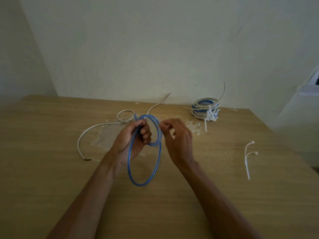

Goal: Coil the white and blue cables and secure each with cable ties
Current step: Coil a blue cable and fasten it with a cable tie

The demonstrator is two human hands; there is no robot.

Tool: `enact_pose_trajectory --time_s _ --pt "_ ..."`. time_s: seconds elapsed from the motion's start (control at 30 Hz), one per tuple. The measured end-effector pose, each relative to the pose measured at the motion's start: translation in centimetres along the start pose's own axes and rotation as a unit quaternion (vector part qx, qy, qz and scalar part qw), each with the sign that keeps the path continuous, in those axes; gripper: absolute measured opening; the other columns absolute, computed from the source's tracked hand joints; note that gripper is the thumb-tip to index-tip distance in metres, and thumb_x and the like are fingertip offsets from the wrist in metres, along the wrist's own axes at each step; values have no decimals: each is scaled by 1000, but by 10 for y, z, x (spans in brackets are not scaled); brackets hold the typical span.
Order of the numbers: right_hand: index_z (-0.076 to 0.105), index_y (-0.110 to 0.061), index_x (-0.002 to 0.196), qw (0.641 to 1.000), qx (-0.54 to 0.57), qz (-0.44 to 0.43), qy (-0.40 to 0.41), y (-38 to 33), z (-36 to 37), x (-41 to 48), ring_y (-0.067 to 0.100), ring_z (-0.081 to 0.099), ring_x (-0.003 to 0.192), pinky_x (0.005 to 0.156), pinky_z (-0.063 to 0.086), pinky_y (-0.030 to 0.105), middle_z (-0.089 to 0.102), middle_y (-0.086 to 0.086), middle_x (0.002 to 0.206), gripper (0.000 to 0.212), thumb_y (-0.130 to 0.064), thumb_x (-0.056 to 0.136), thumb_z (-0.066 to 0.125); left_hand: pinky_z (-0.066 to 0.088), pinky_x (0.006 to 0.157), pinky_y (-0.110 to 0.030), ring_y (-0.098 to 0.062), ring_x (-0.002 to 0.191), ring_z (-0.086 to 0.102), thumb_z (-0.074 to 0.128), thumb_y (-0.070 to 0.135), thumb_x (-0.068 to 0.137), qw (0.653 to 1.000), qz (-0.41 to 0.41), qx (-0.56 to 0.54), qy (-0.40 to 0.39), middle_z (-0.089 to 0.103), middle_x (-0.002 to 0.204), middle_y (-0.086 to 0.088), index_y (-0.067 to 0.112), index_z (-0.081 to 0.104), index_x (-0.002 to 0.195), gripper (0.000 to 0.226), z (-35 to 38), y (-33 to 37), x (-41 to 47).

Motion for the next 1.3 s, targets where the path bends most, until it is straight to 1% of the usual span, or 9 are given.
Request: enact_pose_trajectory --time_s 0.07,0.17,0.27,0.5,0.63,0.9,1.0,1.13,1.3 --pt "65 -21 79 993 -83 84 -23 5 -3 1 12 58 73 68 51 38 64 -6 80 41 -57 95 53 42 55 -24 -14 53 44 38 20 99 997 63 -49 13 41 62 2 13 48 84 19 -6 7 1" --pt "62 -14 66 933 -138 221 -250 11 0 -1 24 64 70 69 53 37 66 3 66 72 -80 85 42 38 52 -22 -8 43 33 35 23 106 989 124 -68 32 32 54 7 16 49 83 28 -10 14 2" --pt "73 -14 73 881 -88 250 -392 9 9 -11 15 65 59 72 57 34 68 1 61 58 -72 78 66 30 44 -20 -5 36 25 31 35 109 985 142 -76 56 26 47 9 20 45 77 39 -16 16 3" --pt "63 -18 96 993 6 103 -59 -2 -4 0 10 66 77 71 57 33 64 -1 94 22 -27 85 80 20 43 -25 -9 35 17 39 42 105 960 172 -93 198 17 43 8 25 30 56 53 -28 20 -1" --pt "46 -16 128 936 280 204 65 -8 2 -5 20 73 94 80 62 33 52 5 123 58 16 83 66 14 44 -26 -9 34 14 39 38 104 966 158 -69 192 16 41 8 26 26 53 55 -23 17 0" --pt "46 -15 121 856 395 286 170 -2 -3 1 19 72 82 73 56 22 52 4 118 54 10 83 73 14 42 -26 -7 36 15 36 43 107 982 116 -3 147 16 47 8 23 27 64 48 -13 -1 5" --pt "43 -12 131 843 413 296 175 7 -8 5 15 73 80 75 57 25 55 4 122 67 11 79 77 18 48 -27 -8 40 16 33 43 102 993 78 -35 85 21 50 7 21 34 64 44 -10 -4 4" --pt "70 -14 117 961 204 182 28 22 -5 11 7 71 88 76 55 24 74 -3 102 32 1 89 70 16 54 -30 -13 49 12 35 55 91 999 5 -44 -5 18 57 4 18 38 68 43 -6 -4 -1" --pt "70 -16 112 994 84 37 -64 18 1 2 7 65 104 74 54 20 67 -3 116 31 4 93 57 15 54 -32 -14 50 13 35 64 97 996 -79 -13 -39 20 58 2 15 41 74 55 -3 -5 -7"
Point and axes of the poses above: each hand's wrist, its own x-axis towards the middle knuckle, its own z-axis out of the palm, y = z × x, the point moved 2 cm from there along x, towards the middle knuckle
